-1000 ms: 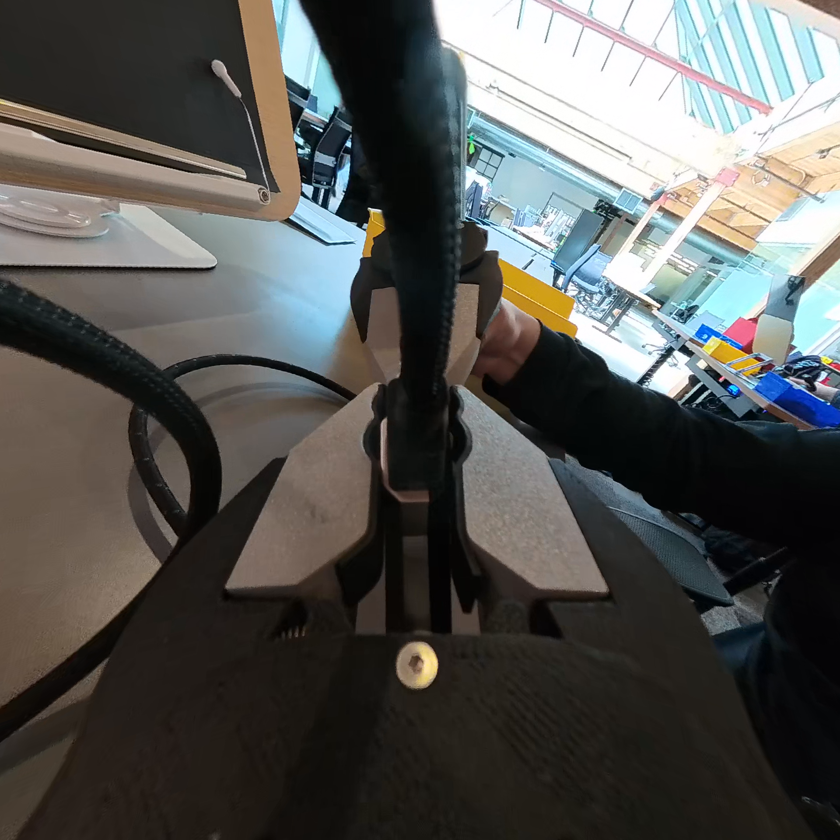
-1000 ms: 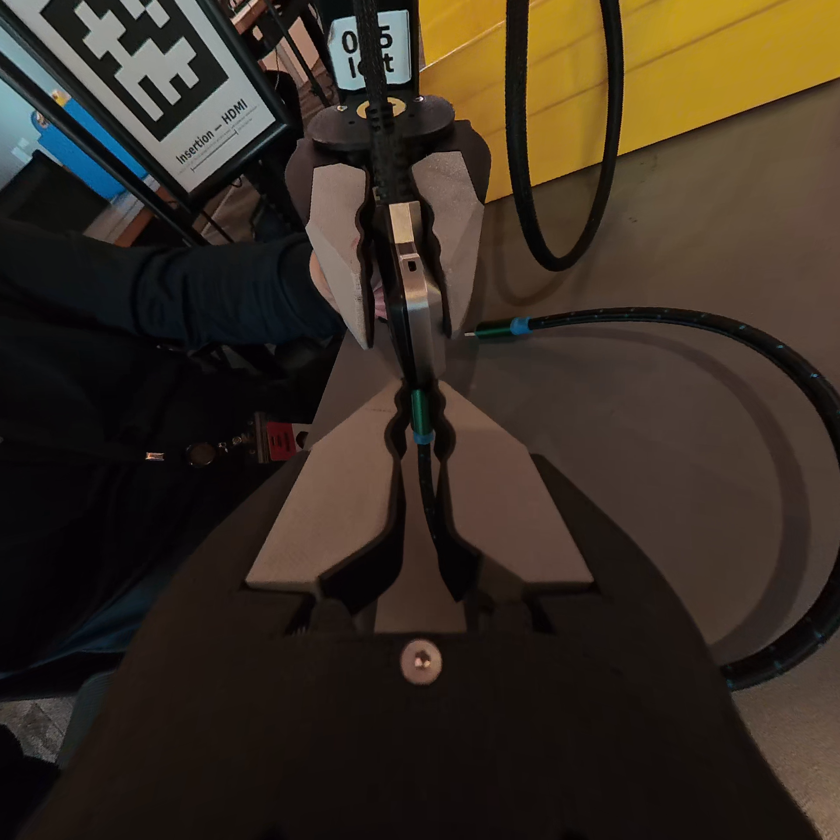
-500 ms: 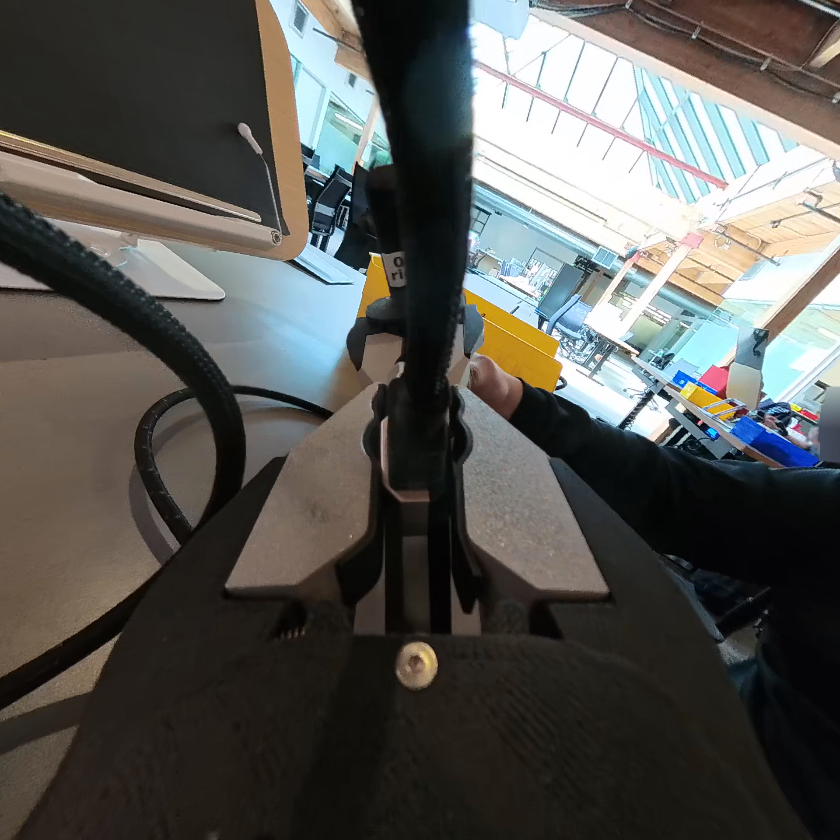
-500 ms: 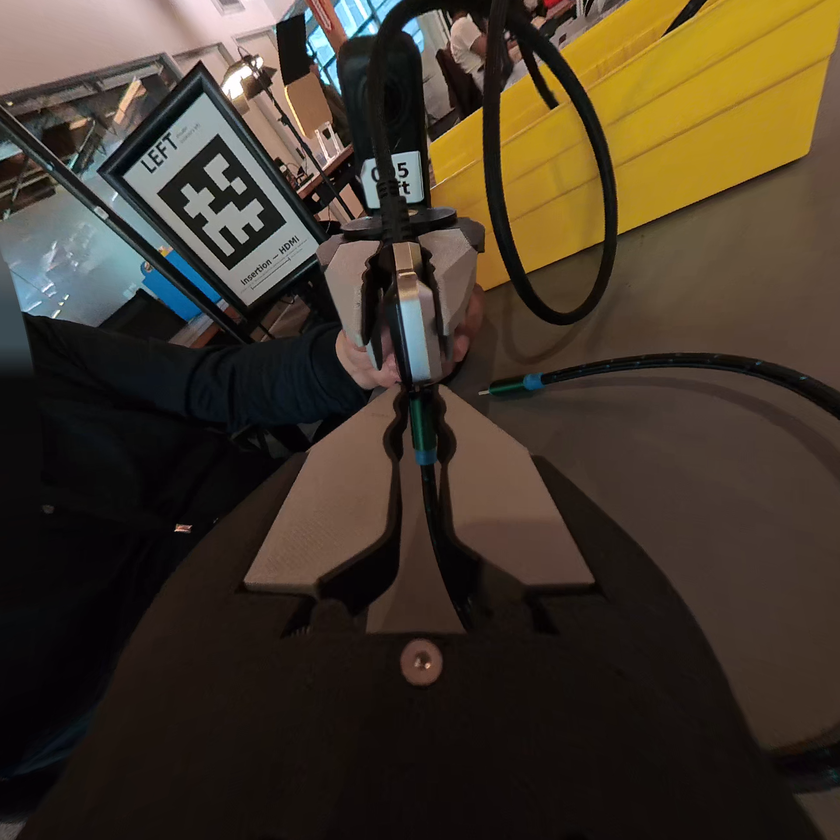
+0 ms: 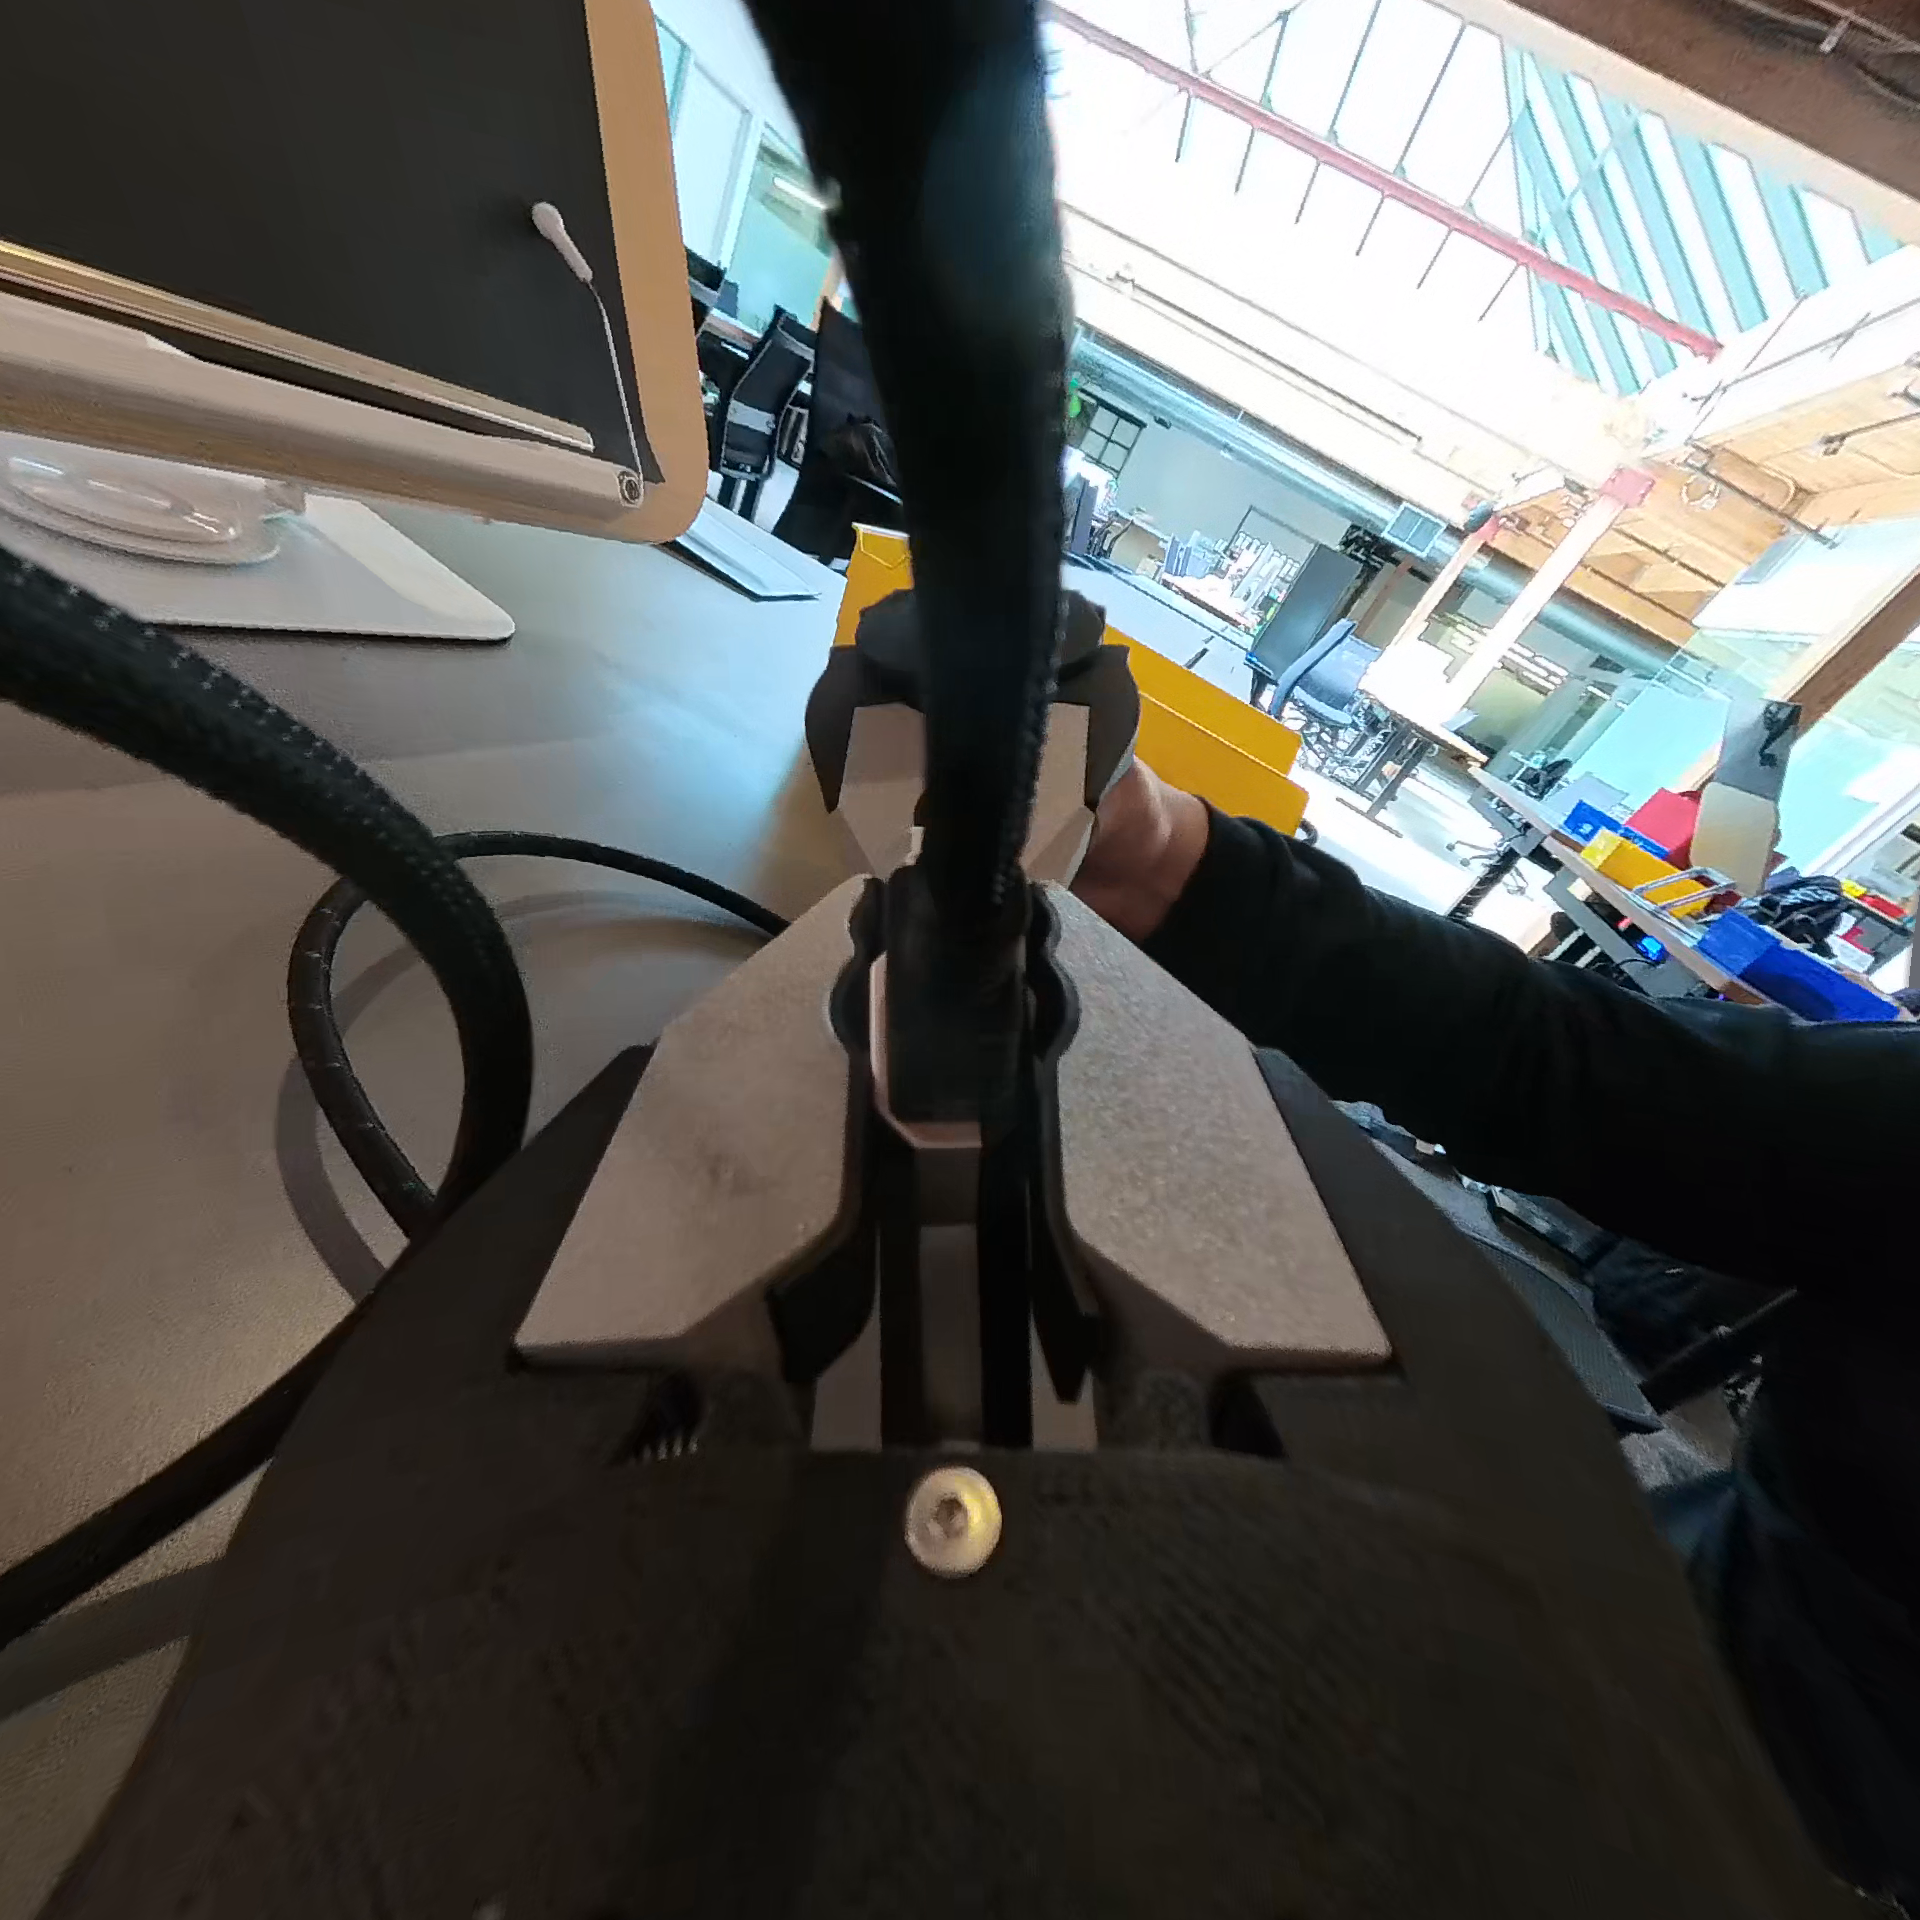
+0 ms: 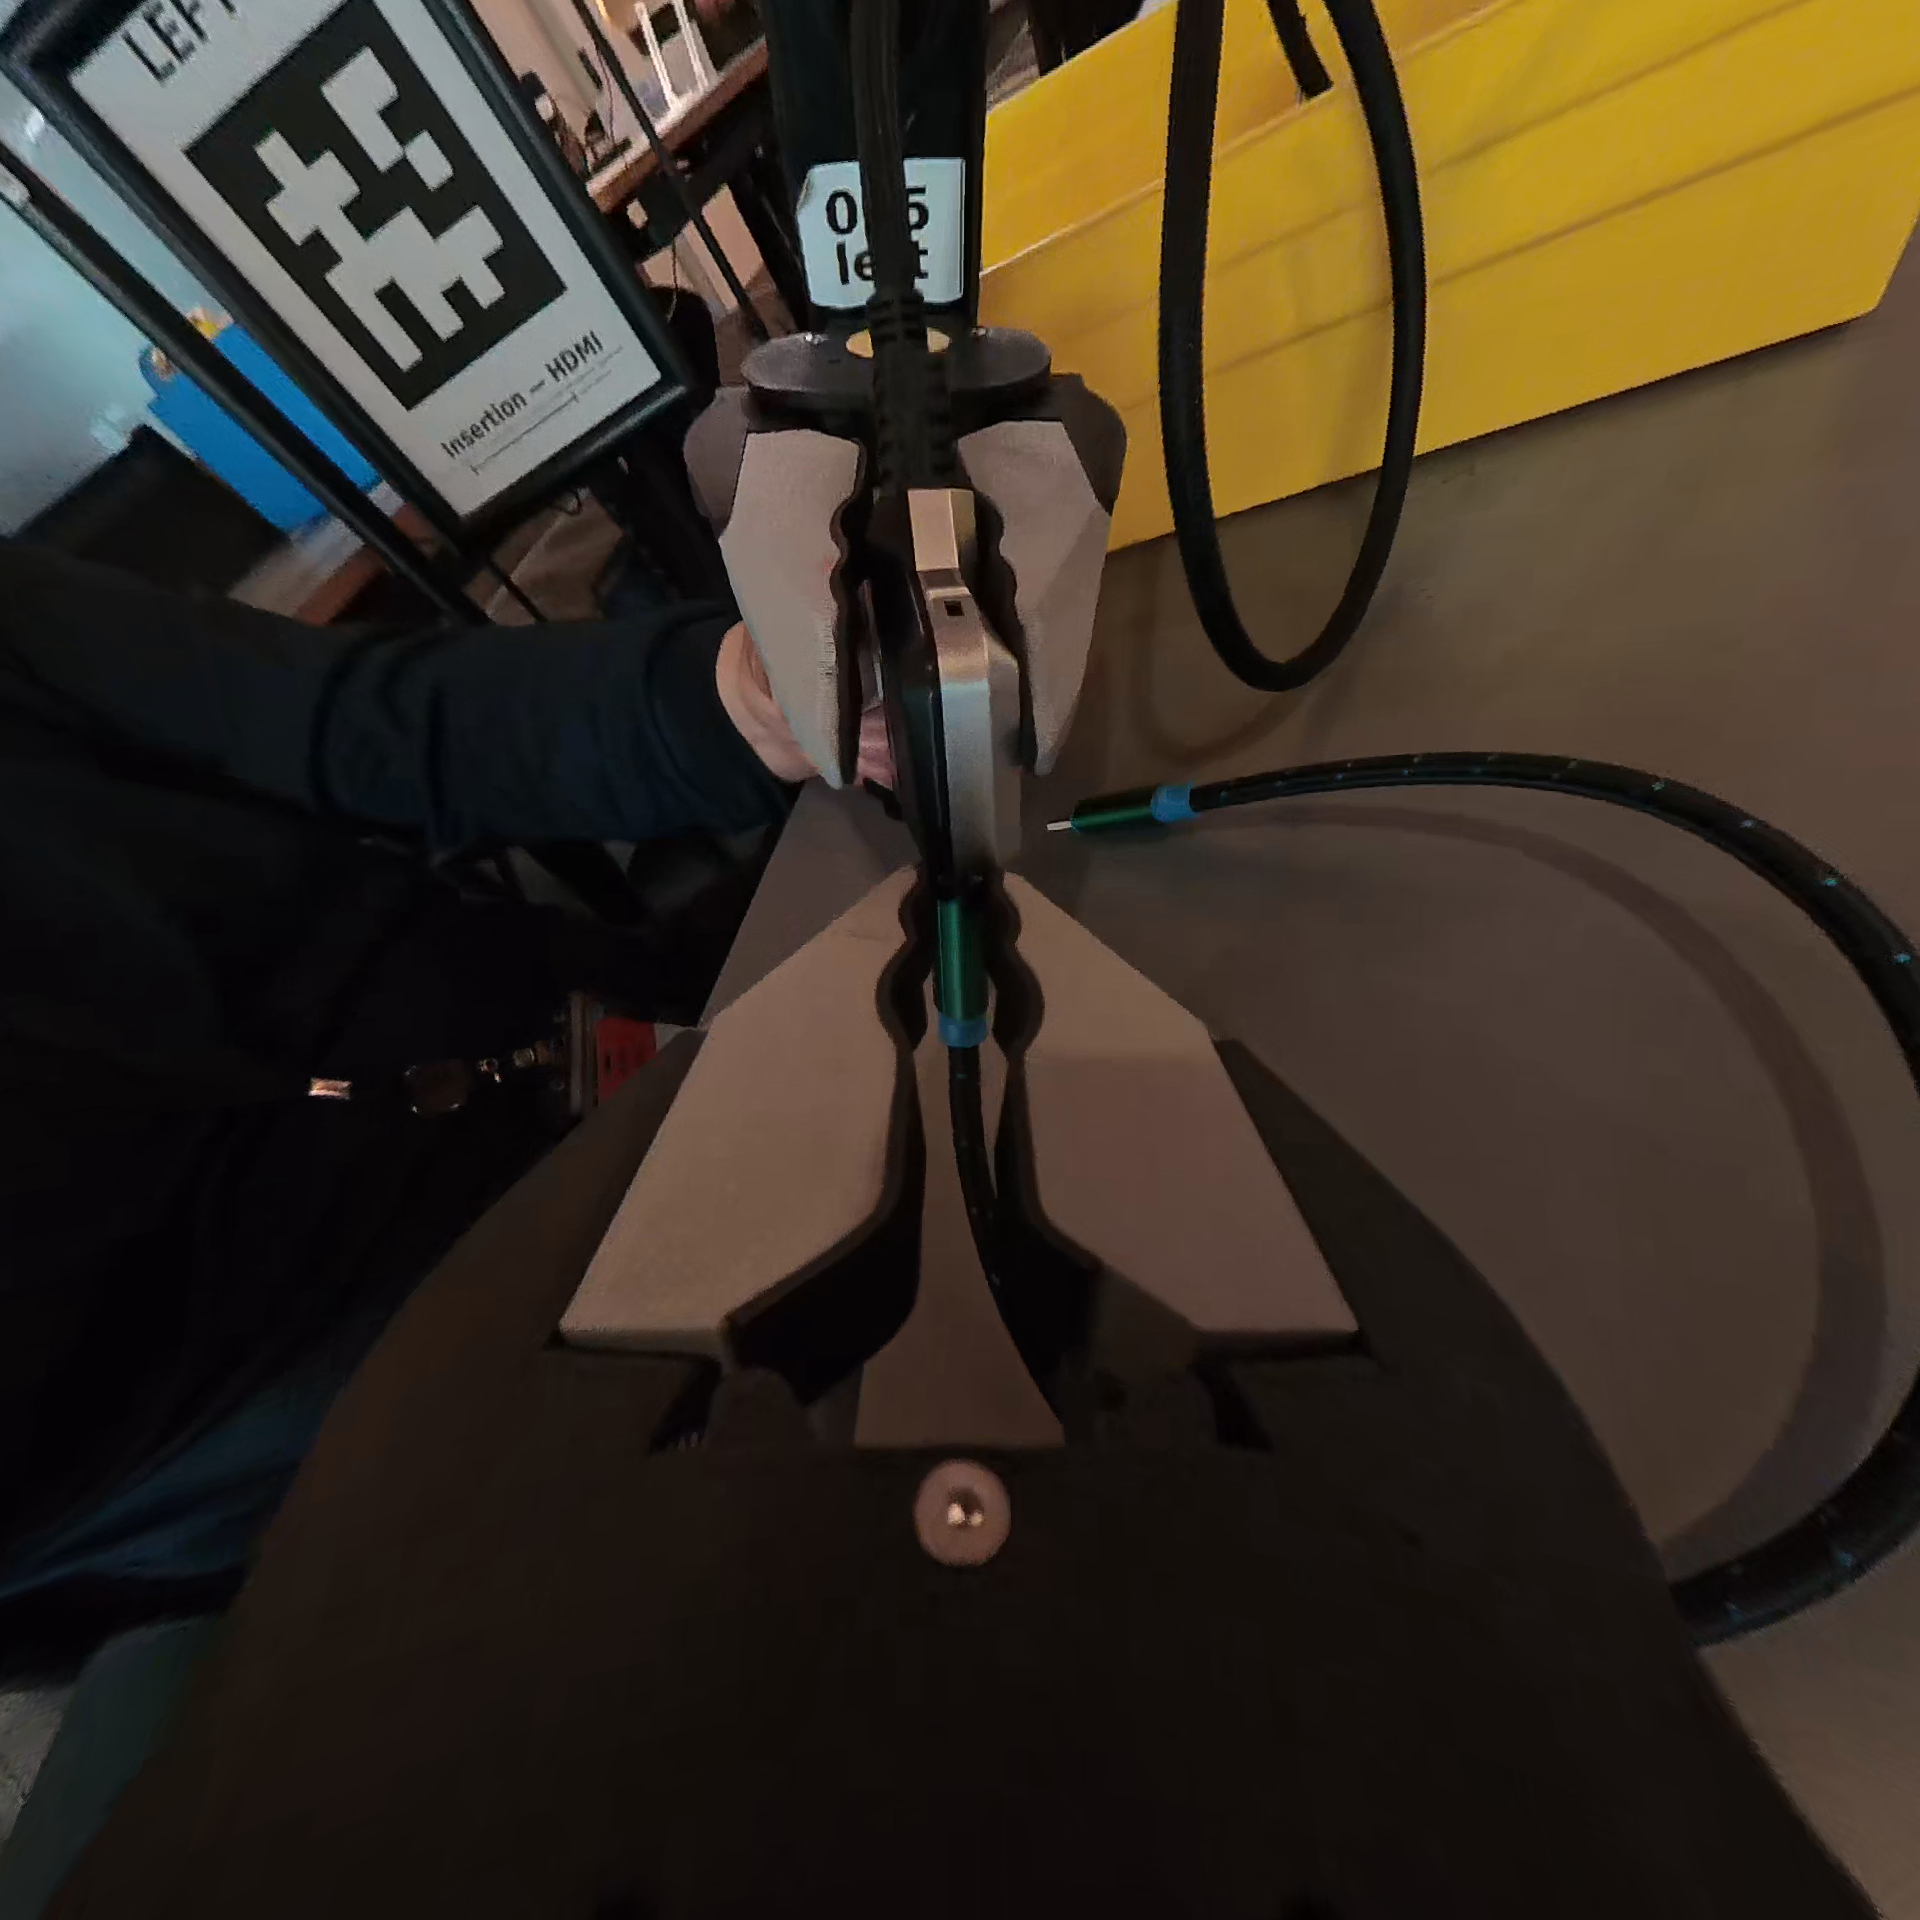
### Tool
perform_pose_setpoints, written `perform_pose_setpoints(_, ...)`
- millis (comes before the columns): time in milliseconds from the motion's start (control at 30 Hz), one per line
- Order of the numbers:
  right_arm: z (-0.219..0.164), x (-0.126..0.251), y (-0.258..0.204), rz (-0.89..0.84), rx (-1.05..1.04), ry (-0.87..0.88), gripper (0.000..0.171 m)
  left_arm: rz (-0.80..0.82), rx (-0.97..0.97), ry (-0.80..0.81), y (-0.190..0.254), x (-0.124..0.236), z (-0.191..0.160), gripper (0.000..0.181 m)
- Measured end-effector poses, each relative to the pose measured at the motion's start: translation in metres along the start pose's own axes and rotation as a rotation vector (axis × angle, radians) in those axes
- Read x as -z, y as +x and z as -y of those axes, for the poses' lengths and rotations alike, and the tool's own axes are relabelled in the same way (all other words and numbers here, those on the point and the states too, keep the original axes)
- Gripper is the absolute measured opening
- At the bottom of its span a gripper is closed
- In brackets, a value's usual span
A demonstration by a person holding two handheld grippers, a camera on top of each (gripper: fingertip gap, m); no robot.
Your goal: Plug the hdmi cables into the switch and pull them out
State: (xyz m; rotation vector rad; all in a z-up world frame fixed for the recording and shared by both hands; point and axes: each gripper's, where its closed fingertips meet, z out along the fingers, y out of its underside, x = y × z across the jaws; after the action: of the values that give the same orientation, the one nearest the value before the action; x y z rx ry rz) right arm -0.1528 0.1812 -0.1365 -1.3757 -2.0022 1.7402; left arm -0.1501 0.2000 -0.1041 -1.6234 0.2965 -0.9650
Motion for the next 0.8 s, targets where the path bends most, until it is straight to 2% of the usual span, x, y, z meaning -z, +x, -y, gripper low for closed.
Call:
perform_pose_setpoints(367, -0.005, 0.002, -0.003, 0.040, 0.014, -0.070, 0.006, -0.015, -0.016, -0.027, 0.004, -0.003, -0.004, 0.026)
perform_pose_setpoints(700, 0.013, 0.000, 0.000, 0.093, -0.080, 0.133, 0.006, -0.016, 0.018, 0.074, 0.000, 0.006, 0.009, 0.026)
perform_pose_setpoints(800, 0.011, -0.001, -0.001, 0.073, -0.052, 0.113, 0.006, -0.018, 0.015, 0.068, 0.001, 0.005, 0.009, 0.026)
